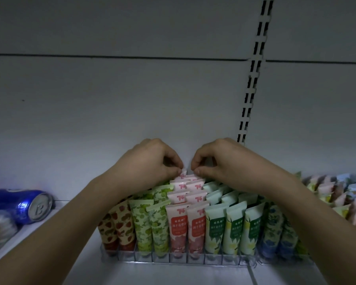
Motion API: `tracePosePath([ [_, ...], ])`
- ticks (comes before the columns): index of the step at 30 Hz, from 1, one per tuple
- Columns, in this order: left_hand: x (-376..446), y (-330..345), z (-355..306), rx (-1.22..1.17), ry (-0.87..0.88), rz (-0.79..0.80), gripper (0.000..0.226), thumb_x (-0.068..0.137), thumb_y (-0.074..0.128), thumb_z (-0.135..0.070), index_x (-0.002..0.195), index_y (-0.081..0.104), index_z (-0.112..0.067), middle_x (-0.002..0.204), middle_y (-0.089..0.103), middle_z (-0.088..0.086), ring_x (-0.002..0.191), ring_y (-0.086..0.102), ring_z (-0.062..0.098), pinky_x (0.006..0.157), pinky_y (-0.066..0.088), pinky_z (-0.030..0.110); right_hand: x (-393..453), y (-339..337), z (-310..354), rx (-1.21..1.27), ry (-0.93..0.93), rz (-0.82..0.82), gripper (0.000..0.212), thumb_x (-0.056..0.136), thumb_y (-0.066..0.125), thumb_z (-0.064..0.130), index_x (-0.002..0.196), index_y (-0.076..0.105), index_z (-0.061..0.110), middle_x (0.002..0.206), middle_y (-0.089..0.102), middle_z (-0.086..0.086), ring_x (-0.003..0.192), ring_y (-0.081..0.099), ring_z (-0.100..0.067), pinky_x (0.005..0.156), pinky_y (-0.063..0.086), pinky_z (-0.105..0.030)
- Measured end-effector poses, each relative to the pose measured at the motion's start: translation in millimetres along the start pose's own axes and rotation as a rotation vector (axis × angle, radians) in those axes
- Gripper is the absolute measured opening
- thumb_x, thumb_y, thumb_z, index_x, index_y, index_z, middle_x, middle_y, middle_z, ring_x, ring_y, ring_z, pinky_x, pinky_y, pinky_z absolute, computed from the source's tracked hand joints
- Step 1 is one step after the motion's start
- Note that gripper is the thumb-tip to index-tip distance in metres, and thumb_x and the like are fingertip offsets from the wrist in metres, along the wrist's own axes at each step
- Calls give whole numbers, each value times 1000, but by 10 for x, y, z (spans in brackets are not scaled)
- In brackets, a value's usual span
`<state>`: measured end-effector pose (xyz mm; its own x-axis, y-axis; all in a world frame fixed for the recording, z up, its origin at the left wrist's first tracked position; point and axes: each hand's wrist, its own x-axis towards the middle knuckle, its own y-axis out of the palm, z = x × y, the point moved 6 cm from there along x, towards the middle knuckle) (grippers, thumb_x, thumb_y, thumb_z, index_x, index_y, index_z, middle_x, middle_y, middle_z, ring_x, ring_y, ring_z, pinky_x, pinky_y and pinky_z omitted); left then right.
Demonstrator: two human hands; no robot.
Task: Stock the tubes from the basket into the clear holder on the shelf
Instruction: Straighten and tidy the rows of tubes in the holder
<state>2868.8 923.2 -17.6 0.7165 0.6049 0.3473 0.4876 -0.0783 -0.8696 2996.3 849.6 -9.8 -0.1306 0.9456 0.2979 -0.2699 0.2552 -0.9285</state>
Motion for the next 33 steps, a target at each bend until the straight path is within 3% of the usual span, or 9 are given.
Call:
tracePosePath([
  [4, 3, 29, 8, -17, 9, 21, 11, 81, 74, -28, 90, 76, -34, 69, 63, -31, 75, 60, -17, 64, 44, 5, 7, 28, -10, 7, 3, 5, 5, 88, 69, 29, 91, 72, 31, 86, 69, 16, 79, 61, 2, 78, 55, -32],
  [8, 3, 25, 7, -50, 11, 38, 18, 81, 73, -22, 76, 72, -39, 65, 63, -34, 71, 60, -16, 57, 42, 1, 16, 43, -5, -5, -1, 3, 5, 88, 68, 28, 90, 72, 29, 87, 68, 15, 80, 61, -1, 78, 55, -35],
  [16, -4, 34, -18, -76, 14, 62, 20, 84, 71, -19, 78, 71, -38, 75, 69, -24, 72, 62, -12, 64, 46, 10, 10, 60, -7, -54, -12, 24, 13, 90, 63, 38, 88, 71, 28, 91, 59, 15, 82, 56, -3, 78, 52, -36],
  [27, -5, 25, -6, -87, 39, 72, 22, 83, 73, -18, 78, 71, -39, 77, 71, -22, 73, 63, -12, 66, 47, 8, 13, 67, -5, -66, -3, -10, 14, 89, 63, 38, 83, 69, 28, 87, 59, 16, 78, 57, -3, 76, 52, -37],
  [33, -22, -42, -19, -109, 37, 75, 12, 83, 72, -24, 90, 75, -32, 82, 71, -22, 76, 63, -13, 69, 48, 6, 12, -22, 56, -59, -16, -86, 12, 90, 60, 35, 86, 70, 28, 88, 63, 15, 80, 58, -3, 76, 53, -35],
])
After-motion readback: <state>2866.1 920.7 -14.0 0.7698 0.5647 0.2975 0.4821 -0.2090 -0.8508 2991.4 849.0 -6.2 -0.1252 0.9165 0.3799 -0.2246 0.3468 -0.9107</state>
